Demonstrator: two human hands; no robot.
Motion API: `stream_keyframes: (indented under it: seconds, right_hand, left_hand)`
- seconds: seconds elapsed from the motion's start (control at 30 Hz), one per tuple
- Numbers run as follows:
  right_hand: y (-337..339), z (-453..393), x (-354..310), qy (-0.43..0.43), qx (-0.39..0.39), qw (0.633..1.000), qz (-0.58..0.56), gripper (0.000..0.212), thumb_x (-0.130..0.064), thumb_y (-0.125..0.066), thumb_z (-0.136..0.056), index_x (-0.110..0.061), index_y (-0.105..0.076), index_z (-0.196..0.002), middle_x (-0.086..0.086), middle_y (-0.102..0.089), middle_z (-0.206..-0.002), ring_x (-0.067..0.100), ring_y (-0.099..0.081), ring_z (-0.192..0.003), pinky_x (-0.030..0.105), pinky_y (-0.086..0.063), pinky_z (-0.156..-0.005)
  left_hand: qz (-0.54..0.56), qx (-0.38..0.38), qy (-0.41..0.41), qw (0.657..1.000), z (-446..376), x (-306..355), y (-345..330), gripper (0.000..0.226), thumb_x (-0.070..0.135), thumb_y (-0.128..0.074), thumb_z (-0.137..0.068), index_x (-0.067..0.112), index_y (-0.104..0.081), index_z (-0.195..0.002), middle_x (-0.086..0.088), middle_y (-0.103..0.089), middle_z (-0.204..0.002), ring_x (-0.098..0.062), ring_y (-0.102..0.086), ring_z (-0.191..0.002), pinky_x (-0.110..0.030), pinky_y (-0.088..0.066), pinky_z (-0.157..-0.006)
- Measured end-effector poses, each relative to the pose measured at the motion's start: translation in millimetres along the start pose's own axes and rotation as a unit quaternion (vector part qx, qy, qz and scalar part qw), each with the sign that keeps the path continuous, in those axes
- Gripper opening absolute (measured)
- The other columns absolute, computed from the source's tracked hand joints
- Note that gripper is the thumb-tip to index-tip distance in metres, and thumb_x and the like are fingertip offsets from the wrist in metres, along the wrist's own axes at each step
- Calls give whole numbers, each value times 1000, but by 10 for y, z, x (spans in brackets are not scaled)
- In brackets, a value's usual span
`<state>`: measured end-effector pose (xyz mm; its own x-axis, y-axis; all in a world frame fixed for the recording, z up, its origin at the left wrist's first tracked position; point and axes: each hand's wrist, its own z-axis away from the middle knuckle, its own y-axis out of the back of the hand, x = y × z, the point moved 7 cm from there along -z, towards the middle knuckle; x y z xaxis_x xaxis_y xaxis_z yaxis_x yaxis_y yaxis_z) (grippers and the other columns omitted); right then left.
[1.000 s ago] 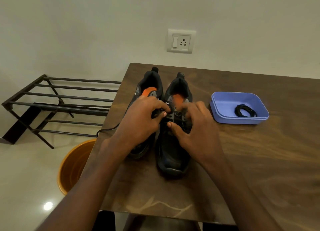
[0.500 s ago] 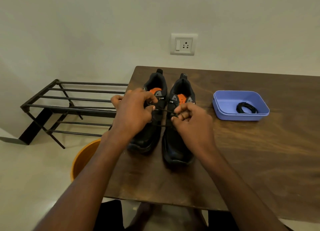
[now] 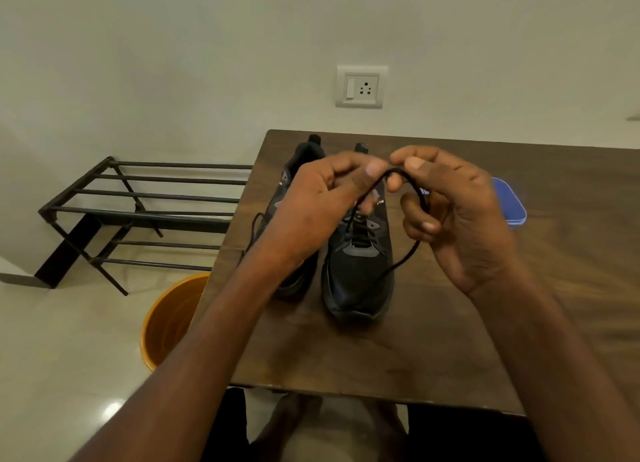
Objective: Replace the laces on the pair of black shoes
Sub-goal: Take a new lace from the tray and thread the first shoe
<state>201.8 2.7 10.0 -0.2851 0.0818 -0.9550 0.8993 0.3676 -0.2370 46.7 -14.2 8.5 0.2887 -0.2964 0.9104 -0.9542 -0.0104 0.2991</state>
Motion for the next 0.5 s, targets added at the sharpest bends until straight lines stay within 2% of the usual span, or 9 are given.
stream_keyframes:
  seconds: [0.07,0.1,0.17,0.23,0.27,0.33,0.4,0.47,0.5]
  right_hand:
    - [173,-13,-30,23,40,999,-16,13,-15,-57,-100,-11,-69,-104,3,-64,-82,9,-29,-46,23,-21,-42]
    - [283,-22,-18,27,68,997,-29,13,-16,-60,-98,-12,-70,-105,2,-63,-82,8,-29,-46,21,-23,-42]
    - [470,-28,35,26,117,993,-11,12,-15,-62,-97,-12,-71,-105,1,-65,-81,8,-30,-46,19,-26,-41]
    - [491,-23,111,15,115,989,88,10,-12,-65,-98,-11,-74,-102,3,-69,-79,9,-31,-46,20,-25,-43]
    - [421,-14,166,3,92,986,142,10,-12,-66,-97,-12,-75,-100,4,-70,-78,9,-33,-47,22,-26,-44]
    - [211,-8,271,-19,37,980,195,8,-14,-69,-96,-13,-77,-98,5,-72,-76,6,-42,-48,21,-31,-45]
    - [62,-15,311,-16,15,982,186,9,-17,-69,-96,-11,-76,-98,6,-71,-74,2,-46,-47,17,-35,-45]
    - [66,-34,306,-7,28,986,167,11,-16,-69,-97,-8,-74,-101,3,-68,-69,2,-49,-47,16,-37,-46]
    - [114,-42,303,-7,45,985,165,10,-15,-69,-97,-8,-74,-103,1,-67,-68,1,-50,-48,16,-36,-46]
  left_hand:
    - [-69,1,16,998,1,-109,103,22,30,-59,-104,20,-77,-95,2,-71,-79,-12,-66,-76,-20,-52,-71]
    - [-106,8,40,993,4,-177,173,21,31,-62,-102,22,-76,-89,4,-72,-82,-7,-66,-79,-18,-52,-74]
    - [-214,16,79,974,14,-319,298,15,29,-65,-100,26,-73,-87,9,-71,-93,-3,-65,-89,-23,-51,-86]
    - [-269,29,63,961,-3,-343,340,8,30,-66,-99,26,-72,-101,10,-67,-108,-4,-62,-102,-30,-51,-95]
    - [-261,30,38,964,-5,-304,303,15,32,-64,-100,26,-71,-112,11,-67,-114,-4,-61,-107,-31,-52,-98]
    - [-169,17,0,985,-20,-203,190,34,38,-58,-103,24,-64,-133,10,-68,-120,-3,-63,-113,-29,-54,-99]
    - [-81,-29,6,996,-12,-144,55,36,36,-55,-105,20,-61,-137,4,-74,-111,-6,-69,-105,-25,-57,-93]
    - [-88,-61,8,994,4,-155,-10,24,31,-59,-104,20,-69,-122,2,-74,-87,-14,-71,-83,-21,-58,-80]
    - [-115,-59,9,992,10,-184,6,17,29,-61,-103,21,-73,-110,3,-71,-76,-13,-68,-72,-17,-55,-72]
